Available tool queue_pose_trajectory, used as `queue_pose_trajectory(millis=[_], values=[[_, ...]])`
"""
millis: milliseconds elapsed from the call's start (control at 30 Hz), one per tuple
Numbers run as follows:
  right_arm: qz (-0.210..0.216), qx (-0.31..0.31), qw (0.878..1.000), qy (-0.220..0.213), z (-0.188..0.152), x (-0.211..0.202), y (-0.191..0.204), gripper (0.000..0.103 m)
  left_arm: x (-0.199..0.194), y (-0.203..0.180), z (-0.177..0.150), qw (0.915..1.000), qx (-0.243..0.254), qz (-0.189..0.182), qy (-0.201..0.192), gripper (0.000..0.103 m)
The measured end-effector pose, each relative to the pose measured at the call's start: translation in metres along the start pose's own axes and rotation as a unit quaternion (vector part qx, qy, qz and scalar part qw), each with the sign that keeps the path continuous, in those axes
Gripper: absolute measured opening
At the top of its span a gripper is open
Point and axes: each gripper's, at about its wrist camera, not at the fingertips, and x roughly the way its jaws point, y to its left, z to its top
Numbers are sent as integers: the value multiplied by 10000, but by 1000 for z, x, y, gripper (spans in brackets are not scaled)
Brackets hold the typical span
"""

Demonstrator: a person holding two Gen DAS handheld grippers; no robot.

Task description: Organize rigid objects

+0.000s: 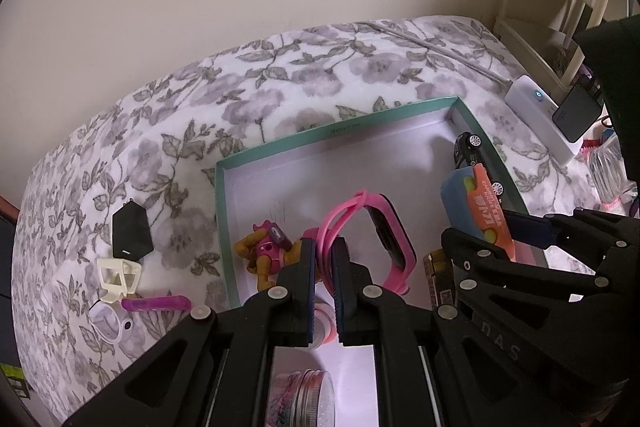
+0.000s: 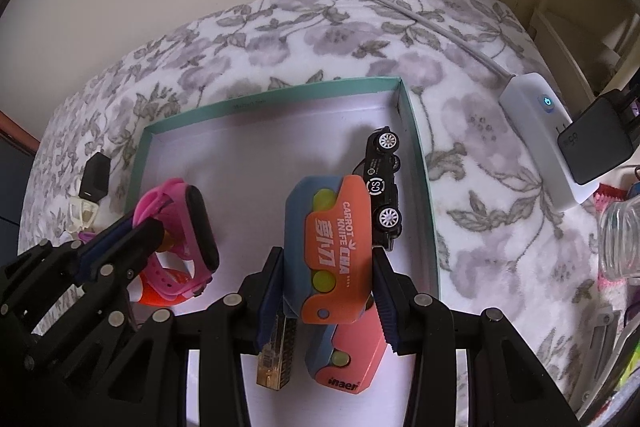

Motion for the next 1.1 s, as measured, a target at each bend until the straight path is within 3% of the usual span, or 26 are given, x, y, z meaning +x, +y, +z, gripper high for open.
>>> queue_pose_trajectory(millis=[133, 400, 467, 633, 1100], values=[[-13, 1, 9999, -161, 2, -8, 1, 60, 0, 1, 0, 10000, -18, -29, 0, 9], [-130, 111, 9979, -631, 9, -38, -1, 64, -13, 11, 5, 9995, -237, -153, -119, 19], [-93, 137, 9967, -790, 11, -47, -1, 67, -19, 15, 7, 9991, -319, -172, -200, 34], [143, 195, 9938, -1088, 13, -59, -1, 80, -33, 42, 11, 9958, -788, -187, -424, 54], [626, 420, 9849, -1559, 14, -61, -3, 85, -30, 84, 10, 9896, -1355, 194, -436, 54]])
